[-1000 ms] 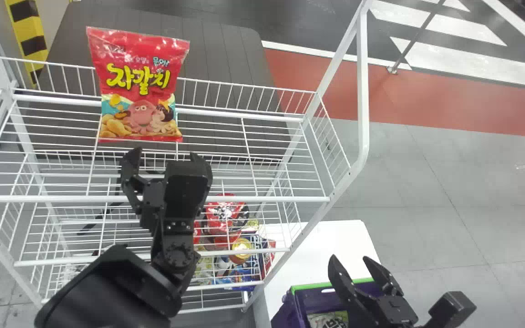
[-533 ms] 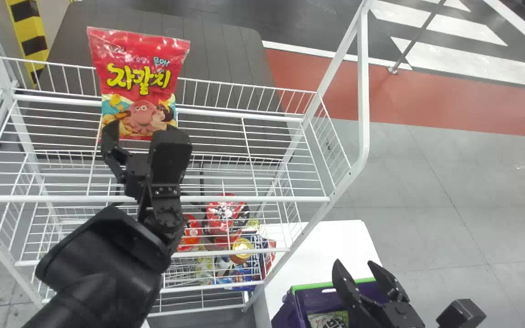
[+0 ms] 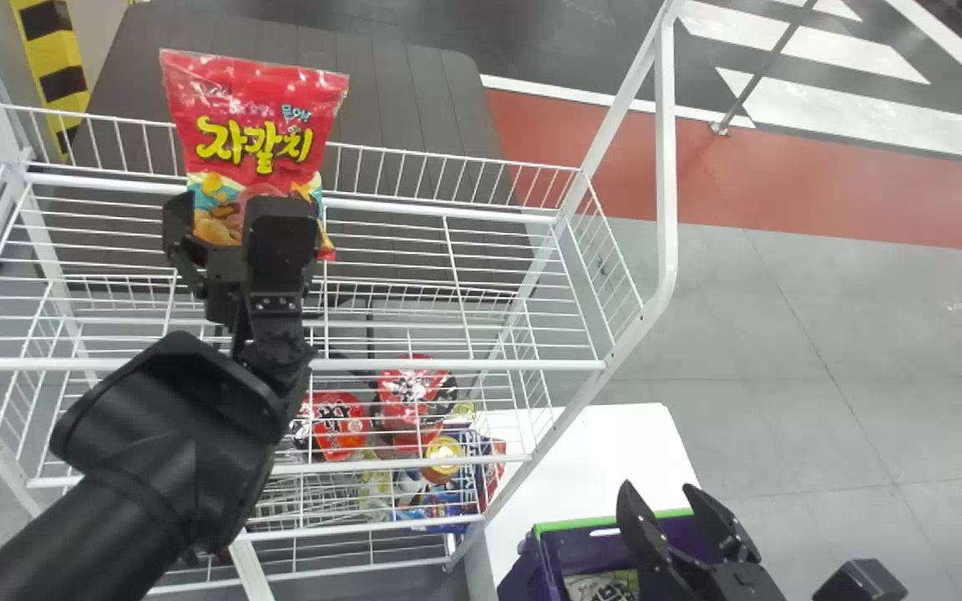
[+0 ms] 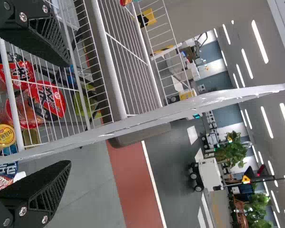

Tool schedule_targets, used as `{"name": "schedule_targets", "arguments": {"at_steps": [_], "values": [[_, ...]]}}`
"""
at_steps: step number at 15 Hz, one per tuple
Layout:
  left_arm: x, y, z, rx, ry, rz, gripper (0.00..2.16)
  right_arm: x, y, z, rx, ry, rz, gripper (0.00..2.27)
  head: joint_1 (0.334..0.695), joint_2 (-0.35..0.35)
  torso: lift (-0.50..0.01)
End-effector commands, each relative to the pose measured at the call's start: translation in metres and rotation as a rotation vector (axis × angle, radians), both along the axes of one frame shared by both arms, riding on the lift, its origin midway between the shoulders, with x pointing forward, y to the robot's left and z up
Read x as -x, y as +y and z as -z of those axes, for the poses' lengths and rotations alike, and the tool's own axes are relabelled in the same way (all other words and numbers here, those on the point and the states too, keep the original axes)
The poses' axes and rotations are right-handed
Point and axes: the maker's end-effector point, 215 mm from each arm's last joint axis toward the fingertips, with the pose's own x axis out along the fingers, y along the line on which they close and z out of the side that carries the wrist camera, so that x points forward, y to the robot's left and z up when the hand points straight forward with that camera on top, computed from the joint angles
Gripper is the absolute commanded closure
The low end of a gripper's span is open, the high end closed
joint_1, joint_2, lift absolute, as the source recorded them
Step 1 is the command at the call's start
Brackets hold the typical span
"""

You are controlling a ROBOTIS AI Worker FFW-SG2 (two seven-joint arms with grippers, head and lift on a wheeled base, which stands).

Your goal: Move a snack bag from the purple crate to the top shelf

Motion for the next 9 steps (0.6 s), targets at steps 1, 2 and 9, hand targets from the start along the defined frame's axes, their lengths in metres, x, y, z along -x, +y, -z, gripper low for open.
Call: {"name": "schedule_targets", "arguments": {"at_steps": [1, 2, 9], "values": [[-0.008, 0.005, 0.003, 0.002, 0.005, -0.004, 0.18, 0.002, 0.0, -0.002, 0.0, 0.003, 0.003, 0.09, 0.695, -0.35, 0.01], [-0.009, 0.005, 0.006, 0.018, 0.016, -0.001, 0.18, 0.003, -0.002, -0.002, 0.001, 0.003, 0.006, 0.09, 0.695, -0.35, 0.01], [-0.012, 0.0, 0.024, 0.121, 0.066, 0.042, 0.18, 0.005, -0.003, 0.0, -0.007, 0.008, 0.016, 0.09, 0.695, -0.35, 0.01]]}}
